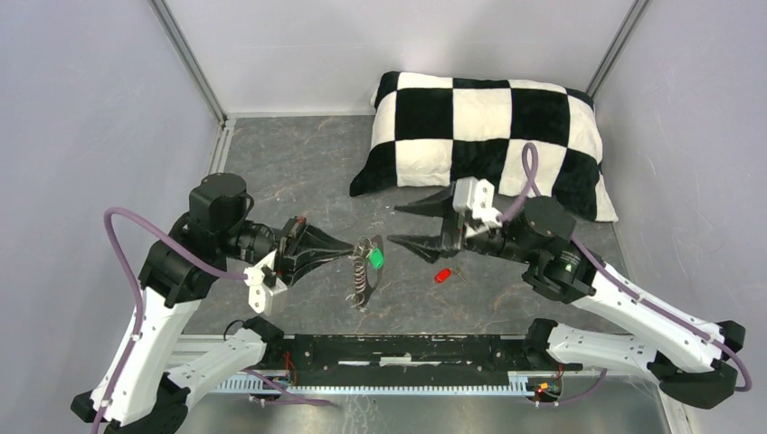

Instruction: Put the keys on the keyring

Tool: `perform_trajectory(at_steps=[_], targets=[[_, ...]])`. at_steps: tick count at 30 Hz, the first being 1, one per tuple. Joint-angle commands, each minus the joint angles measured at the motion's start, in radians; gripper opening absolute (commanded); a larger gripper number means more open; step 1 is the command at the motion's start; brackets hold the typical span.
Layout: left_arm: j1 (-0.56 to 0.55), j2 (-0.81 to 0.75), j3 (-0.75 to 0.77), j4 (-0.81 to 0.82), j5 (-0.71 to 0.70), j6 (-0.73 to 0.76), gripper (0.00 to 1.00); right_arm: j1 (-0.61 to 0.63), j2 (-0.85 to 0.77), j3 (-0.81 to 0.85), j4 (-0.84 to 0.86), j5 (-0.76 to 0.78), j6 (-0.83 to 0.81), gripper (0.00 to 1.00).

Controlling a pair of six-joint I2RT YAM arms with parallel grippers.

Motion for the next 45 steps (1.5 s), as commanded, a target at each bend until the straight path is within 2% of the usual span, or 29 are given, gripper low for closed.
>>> perform_trajectory(at_steps=[1, 3, 6, 10, 12, 16, 20, 23, 28, 34, 38, 41, 45], targets=[[0.000, 0.011, -0.024, -0.026, -0.063, 0.027, 0.02, -0.140, 0.053, -0.031, -0.102, 0.167, 0.082, 0.61], [0.000, 0.024, -0.039, -0.014, -0.086, -0.099, 0.02, -0.228, 0.066, -0.078, -0.131, 0.197, 0.156, 0.68], [0.000, 0.037, -0.072, -0.012, -0.100, -0.189, 0.02, -0.316, 0.064, -0.169, -0.206, 0.307, 0.220, 0.67], [0.001, 0.031, -0.140, 0.069, -0.118, -0.336, 0.02, -0.410, 0.064, -0.340, -0.263, 0.336, 0.243, 0.74], [0.002, 0.026, -0.180, 0.087, -0.130, -0.377, 0.02, -0.419, 0.076, -0.406, -0.278, 0.358, 0.231, 0.77], [0.002, 0.014, -0.250, 0.063, -0.135, -0.355, 0.02, -0.419, 0.004, -0.567, -0.191, 0.302, 0.113, 0.82], [0.002, 0.008, -0.291, 0.041, -0.109, -0.314, 0.02, -0.418, -0.094, -0.675, -0.129, 0.298, -0.151, 0.85], [0.002, 0.015, -0.309, 0.036, -0.096, -0.294, 0.02, -0.431, -0.052, -0.665, -0.119, 0.244, -0.276, 0.83], [0.002, 0.018, -0.319, 0.030, -0.086, -0.295, 0.02, -0.459, 0.127, -0.612, -0.167, 0.111, -0.394, 0.69], [0.002, 0.011, -0.318, -0.033, -0.086, -0.222, 0.02, -0.539, 0.193, -0.572, -0.212, -0.093, -0.496, 0.69], [0.002, 0.001, -0.310, -0.034, -0.087, -0.203, 0.02, -0.584, 0.253, -0.540, -0.229, -0.143, -0.540, 0.68], [0.002, -0.003, -0.302, -0.036, -0.086, -0.198, 0.02, -0.606, 0.304, -0.526, -0.222, -0.173, -0.555, 0.63], [0.002, 0.002, -0.275, -0.068, -0.098, -0.167, 0.02, -0.621, 0.314, -0.509, -0.252, -0.197, -0.579, 0.63]])
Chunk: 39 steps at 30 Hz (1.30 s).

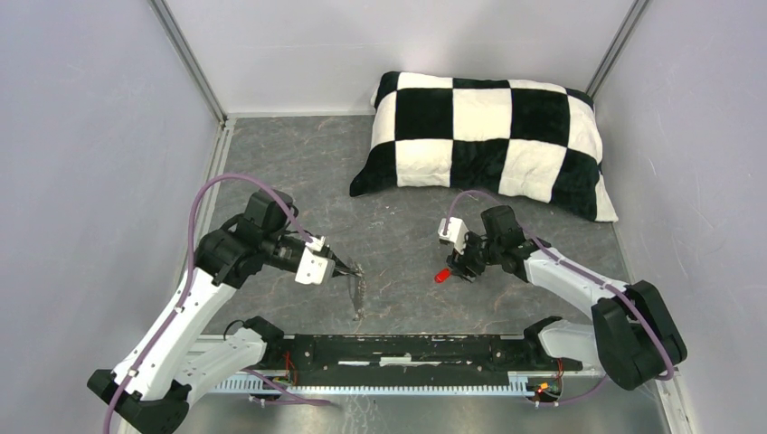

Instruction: Put the keys on the keyring

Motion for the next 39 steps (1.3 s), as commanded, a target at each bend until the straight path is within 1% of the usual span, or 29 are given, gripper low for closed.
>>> perform_trajectory(at_steps=[1, 4, 11, 14, 17, 20, 21, 25, 29, 31, 34, 39], targets=[[0.002, -0.003, 0.054, -0.030, 0.033, 0.075, 0.02, -0.013, 0.003, 0.048, -0.028, -0.060, -0.064, 0.64], [0.002, 0.006, 0.073, -0.038, 0.027, 0.091, 0.02, -0.013, 0.011, 0.035, -0.024, -0.049, -0.073, 0.64], [0.002, 0.019, 0.096, -0.037, 0.023, 0.083, 0.02, -0.008, 0.075, 0.064, -0.040, -0.013, -0.081, 0.63], [0.002, 0.011, 0.099, -0.037, 0.014, 0.092, 0.02, 0.007, 0.101, 0.065, -0.027, 0.034, -0.072, 0.61], [0.002, 0.013, 0.106, -0.038, 0.013, 0.092, 0.02, 0.010, 0.110, 0.071, -0.015, 0.038, -0.063, 0.54], [0.001, 0.014, 0.109, -0.037, 0.009, 0.095, 0.02, 0.013, 0.100, 0.051, 0.009, 0.034, -0.044, 0.43], [0.002, 0.013, 0.107, -0.037, 0.007, 0.099, 0.02, 0.018, 0.095, 0.042, 0.021, 0.030, -0.033, 0.40], [0.002, 0.006, 0.101, -0.038, -0.002, 0.112, 0.02, 0.040, 0.092, 0.008, 0.070, -0.006, 0.021, 0.36], [0.002, 0.000, 0.106, -0.037, -0.014, 0.117, 0.02, 0.076, 0.132, -0.005, 0.080, -0.003, 0.053, 0.26], [0.002, -0.003, 0.110, -0.037, -0.022, 0.120, 0.02, 0.087, 0.155, 0.000, 0.085, -0.011, 0.073, 0.17], [0.000, -0.005, 0.115, -0.037, -0.028, 0.119, 0.02, 0.106, 0.181, 0.012, 0.114, -0.022, 0.103, 0.01], [0.001, -0.007, 0.112, -0.037, -0.029, 0.115, 0.02, 0.166, 0.204, 0.055, 0.247, -0.051, 0.186, 0.00]])
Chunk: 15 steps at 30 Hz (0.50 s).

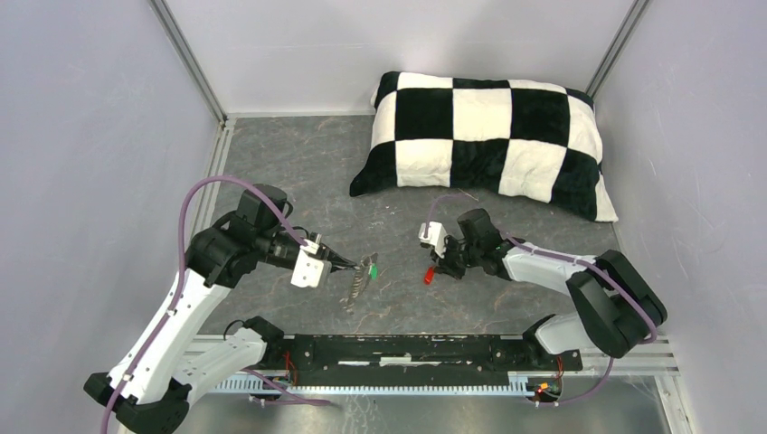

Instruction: Put the keys on the keyring

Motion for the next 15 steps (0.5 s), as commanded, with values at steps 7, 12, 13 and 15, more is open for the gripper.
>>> perform_trajectory(at_steps=[7, 12, 13, 15], targets=[[0.001, -0.011, 0.042, 0.001, -0.003, 0.030, 0.02, 0.138, 0.119, 0.139, 0.212, -0.104, 0.186, 0.00], [0.002, -0.012, 0.042, 0.001, -0.009, 0.022, 0.02, 0.164, 0.175, 0.164, 0.230, -0.089, 0.186, 0.08], [0.002, -0.012, 0.042, 0.001, -0.011, 0.021, 0.02, 0.165, 0.182, 0.167, 0.232, -0.085, 0.186, 0.12], [0.001, -0.012, 0.042, 0.001, -0.014, 0.021, 0.02, 0.165, 0.188, 0.179, 0.226, -0.076, 0.175, 0.18]])
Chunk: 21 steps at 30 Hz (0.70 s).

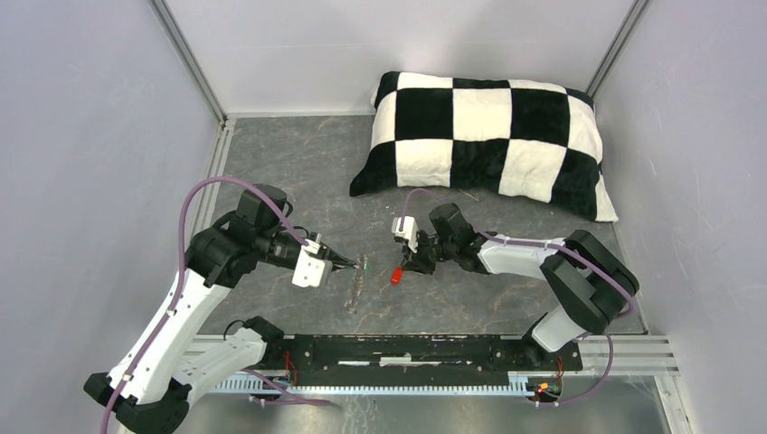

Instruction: Put the keys on the keyring

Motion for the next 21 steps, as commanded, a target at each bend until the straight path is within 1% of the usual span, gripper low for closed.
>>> perform_trajectory(at_steps=[1, 6, 8, 10, 12, 13, 15, 17, 18, 19, 20, 21], targets=[[0.002, -0.010, 0.041, 0.001, 0.003, 0.019, 0.02, 0.003, 0.021, 0.046, 0.029, 0.001, -0.004, 0.21], [0.002, -0.007, 0.046, 0.001, 0.003, 0.011, 0.02, 0.003, 0.039, 0.086, -0.035, 0.038, -0.053, 0.33], [0.001, -0.009, 0.048, 0.002, 0.001, 0.006, 0.02, 0.003, 0.003, 0.067, -0.014, 0.071, -0.058, 0.39], [0.001, -0.012, 0.049, 0.001, -0.003, -0.002, 0.02, 0.003, -0.069, 0.021, 0.038, 0.118, -0.062, 0.47], [0.002, -0.015, 0.054, 0.001, -0.009, -0.012, 0.02, 0.000, -0.161, -0.054, 0.112, 0.149, -0.086, 0.62], [0.002, -0.016, 0.056, 0.001, -0.008, -0.018, 0.02, -0.004, -0.199, -0.085, 0.148, 0.164, -0.088, 0.96], [0.002, -0.014, 0.060, 0.001, -0.010, -0.045, 0.02, -0.020, -0.252, -0.110, 0.155, 0.154, -0.102, 0.98], [0.002, -0.003, 0.067, 0.006, -0.024, -0.099, 0.02, -0.061, -0.247, -0.053, 0.094, 0.094, -0.076, 0.98], [0.002, 0.007, 0.074, 0.021, -0.034, -0.136, 0.02, -0.084, -0.241, -0.028, 0.085, 0.043, -0.044, 0.98], [0.002, 0.023, 0.082, 0.022, -0.040, -0.158, 0.02, -0.100, -0.242, -0.014, 0.106, 0.028, 0.007, 0.98], [0.002, 0.033, 0.091, 0.015, -0.043, -0.160, 0.02, -0.108, -0.260, -0.020, 0.160, 0.029, 0.081, 0.98], [0.002, 0.039, 0.100, 0.002, -0.039, -0.148, 0.02, -0.111, -0.282, -0.039, 0.220, 0.067, 0.165, 0.98]])
